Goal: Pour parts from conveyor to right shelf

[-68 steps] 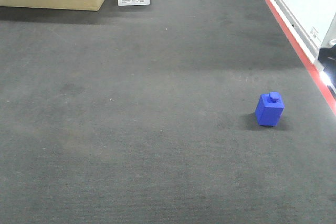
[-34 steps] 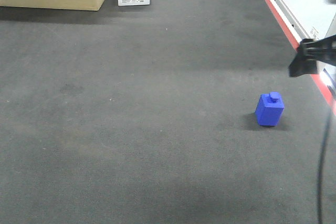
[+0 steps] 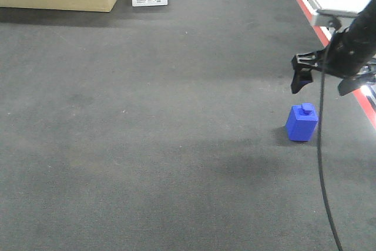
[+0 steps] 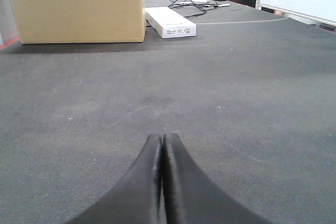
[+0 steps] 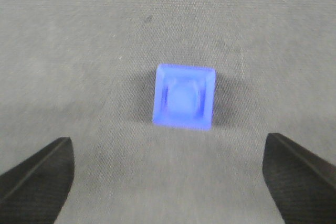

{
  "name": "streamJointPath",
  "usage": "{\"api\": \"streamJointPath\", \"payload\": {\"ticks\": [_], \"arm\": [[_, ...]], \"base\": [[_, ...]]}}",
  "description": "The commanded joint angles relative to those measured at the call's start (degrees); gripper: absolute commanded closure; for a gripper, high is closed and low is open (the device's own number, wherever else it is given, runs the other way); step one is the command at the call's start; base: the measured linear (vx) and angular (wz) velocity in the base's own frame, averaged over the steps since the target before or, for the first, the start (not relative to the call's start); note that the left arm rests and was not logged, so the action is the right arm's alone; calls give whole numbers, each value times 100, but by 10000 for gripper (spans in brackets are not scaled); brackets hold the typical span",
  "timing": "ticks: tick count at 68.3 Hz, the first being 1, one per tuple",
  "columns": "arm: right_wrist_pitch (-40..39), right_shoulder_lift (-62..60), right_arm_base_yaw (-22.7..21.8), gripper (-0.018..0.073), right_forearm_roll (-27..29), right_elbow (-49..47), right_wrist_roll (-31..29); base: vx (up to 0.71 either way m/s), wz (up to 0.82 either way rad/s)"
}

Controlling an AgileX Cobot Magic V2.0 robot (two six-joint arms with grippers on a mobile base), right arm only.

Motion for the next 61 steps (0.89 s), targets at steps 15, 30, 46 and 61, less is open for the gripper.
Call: {"api": "streamJointPath", "payload": {"ticks": [15, 30, 46, 61], "arm": [[208, 404, -1, -106, 45, -479, 3], [222, 802, -1, -101, 45, -479, -5], [277, 1112, -1, -85, 50, -479, -5], [276, 1211, -1, 58, 19, -479, -5]], "base": [[0, 0], [0, 0], [0, 0], [0, 0]]}}
